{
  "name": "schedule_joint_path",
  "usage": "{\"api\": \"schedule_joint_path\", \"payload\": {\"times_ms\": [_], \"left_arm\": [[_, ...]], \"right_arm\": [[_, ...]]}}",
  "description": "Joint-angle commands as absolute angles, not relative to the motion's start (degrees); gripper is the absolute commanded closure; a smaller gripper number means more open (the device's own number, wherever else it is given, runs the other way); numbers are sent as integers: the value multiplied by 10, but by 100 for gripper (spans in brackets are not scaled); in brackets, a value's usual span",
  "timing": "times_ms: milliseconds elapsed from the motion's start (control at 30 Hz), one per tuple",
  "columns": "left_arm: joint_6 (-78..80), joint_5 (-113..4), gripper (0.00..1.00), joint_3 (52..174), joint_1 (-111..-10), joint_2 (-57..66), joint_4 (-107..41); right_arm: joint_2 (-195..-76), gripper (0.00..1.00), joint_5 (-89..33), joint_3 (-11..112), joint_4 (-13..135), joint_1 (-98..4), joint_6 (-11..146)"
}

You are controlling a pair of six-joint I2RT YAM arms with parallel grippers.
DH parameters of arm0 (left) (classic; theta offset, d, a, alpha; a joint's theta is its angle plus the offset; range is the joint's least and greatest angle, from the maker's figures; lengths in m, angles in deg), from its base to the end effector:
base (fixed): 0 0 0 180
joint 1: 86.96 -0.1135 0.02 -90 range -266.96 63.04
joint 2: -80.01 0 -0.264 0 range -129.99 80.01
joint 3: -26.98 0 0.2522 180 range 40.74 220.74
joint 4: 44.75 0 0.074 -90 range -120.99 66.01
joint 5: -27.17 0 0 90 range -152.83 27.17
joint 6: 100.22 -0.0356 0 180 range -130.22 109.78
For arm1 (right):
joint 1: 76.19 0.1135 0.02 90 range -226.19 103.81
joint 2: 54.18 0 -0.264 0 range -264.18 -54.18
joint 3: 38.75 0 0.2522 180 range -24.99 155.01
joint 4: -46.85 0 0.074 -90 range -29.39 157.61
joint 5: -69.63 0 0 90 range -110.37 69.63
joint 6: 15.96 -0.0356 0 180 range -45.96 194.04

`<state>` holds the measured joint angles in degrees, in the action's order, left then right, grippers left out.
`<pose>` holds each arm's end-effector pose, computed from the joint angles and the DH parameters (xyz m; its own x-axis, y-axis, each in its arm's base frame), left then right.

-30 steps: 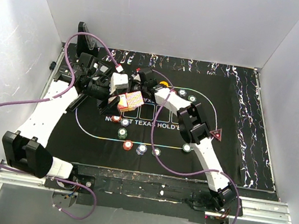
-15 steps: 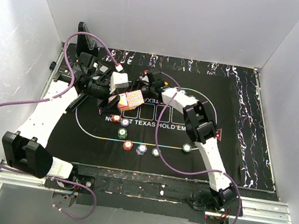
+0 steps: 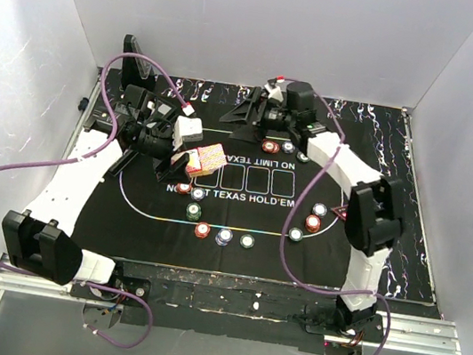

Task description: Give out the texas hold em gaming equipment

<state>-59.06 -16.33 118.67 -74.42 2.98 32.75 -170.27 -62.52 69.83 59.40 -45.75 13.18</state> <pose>0.2381 -0.0794 0.3469 -0.2158 0.5789 -0.7863 0.9650 0.2495 -0.0811 0.4021 0.2640 0.2832 -0.9468 0.1947 -0.2564 -0.1893 0.3075 0.9325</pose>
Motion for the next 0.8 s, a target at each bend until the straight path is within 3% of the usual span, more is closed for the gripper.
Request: {"api": "schedule_joint_path", "payload": {"times_ms": [0,333,767], "left_arm": [[-604,-165,100,1183,-747,44,311],[-595,-168,100,1178,-747,34,279],[-586,-187,100,1199,-747,9,270]], "right_arm": [[-1610,14,-641,620,573,-478,159],[-1512,11,-661,552,594,-467,195],[-1554,9,-679,603,605,-404,211]]}}
